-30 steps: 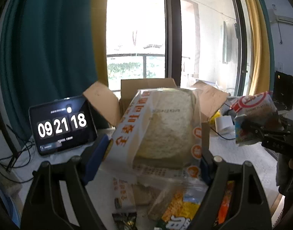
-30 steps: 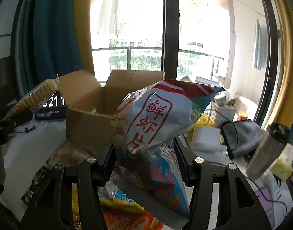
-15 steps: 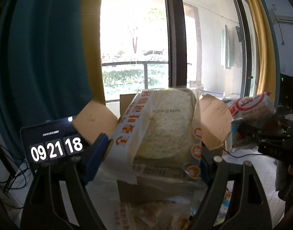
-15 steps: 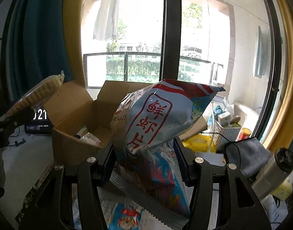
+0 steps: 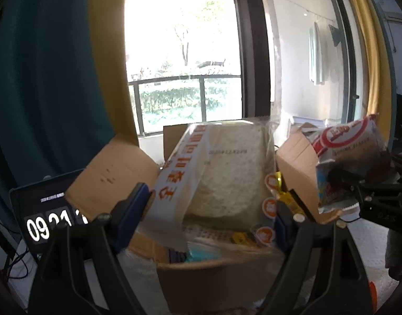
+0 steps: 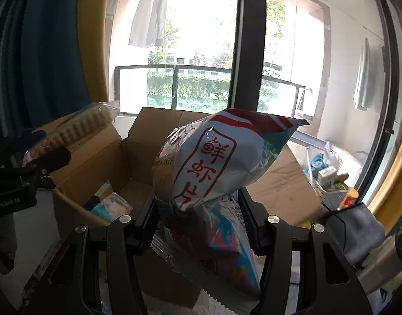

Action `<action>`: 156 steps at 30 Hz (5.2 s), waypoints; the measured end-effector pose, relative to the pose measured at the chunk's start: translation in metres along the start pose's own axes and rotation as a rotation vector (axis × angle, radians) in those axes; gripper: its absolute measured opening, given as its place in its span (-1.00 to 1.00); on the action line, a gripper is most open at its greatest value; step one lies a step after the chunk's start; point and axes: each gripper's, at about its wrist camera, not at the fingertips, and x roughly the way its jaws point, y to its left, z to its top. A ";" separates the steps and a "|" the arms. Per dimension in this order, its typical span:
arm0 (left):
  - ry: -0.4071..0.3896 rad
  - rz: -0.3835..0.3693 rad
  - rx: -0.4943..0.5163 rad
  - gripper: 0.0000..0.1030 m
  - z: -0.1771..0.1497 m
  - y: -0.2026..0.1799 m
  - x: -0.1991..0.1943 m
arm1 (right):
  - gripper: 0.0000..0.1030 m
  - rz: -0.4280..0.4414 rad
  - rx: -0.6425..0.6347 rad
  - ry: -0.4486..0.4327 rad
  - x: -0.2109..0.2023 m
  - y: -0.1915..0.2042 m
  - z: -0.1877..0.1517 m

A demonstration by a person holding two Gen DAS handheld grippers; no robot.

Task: Organize snacks
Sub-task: 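Carry both bags into the box and release them, then move both tools back over the remaining snack pile, then grasp the blue cartoon packet with the right tool while the left tool grasps the silver packet, then carry both packets into the box and open both tools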

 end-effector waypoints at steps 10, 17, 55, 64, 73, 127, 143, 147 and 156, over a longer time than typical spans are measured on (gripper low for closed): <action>0.122 -0.022 -0.035 0.62 0.014 0.008 0.053 | 0.14 0.010 0.021 0.016 0.075 0.003 0.033; 0.086 -0.056 -0.093 0.80 0.015 0.020 0.042 | 0.71 0.090 0.122 0.047 0.100 -0.008 0.036; 0.165 -0.159 -0.066 0.83 -0.082 -0.047 -0.101 | 0.71 0.100 0.077 0.055 -0.084 -0.010 -0.074; 0.268 -0.194 0.013 0.83 -0.111 -0.084 -0.084 | 0.71 0.091 0.092 0.075 -0.075 -0.016 -0.100; 0.358 -0.227 0.088 0.81 -0.138 -0.111 -0.066 | 0.71 0.145 0.205 0.217 -0.040 -0.032 -0.142; 0.104 -0.151 -0.043 -0.25 -0.058 -0.012 -0.109 | -0.86 0.163 0.025 0.003 -0.101 0.007 -0.033; 0.005 -0.035 -0.128 -0.25 -0.006 0.034 -0.058 | -0.86 0.179 -0.009 -0.066 -0.054 0.022 0.023; 0.015 -0.012 -0.138 -0.25 0.008 0.043 -0.030 | -0.86 0.167 -0.011 -0.079 -0.033 0.024 0.034; 0.073 0.021 -0.085 -0.24 0.023 0.045 0.032 | -0.86 0.132 0.077 -0.046 0.024 0.010 0.049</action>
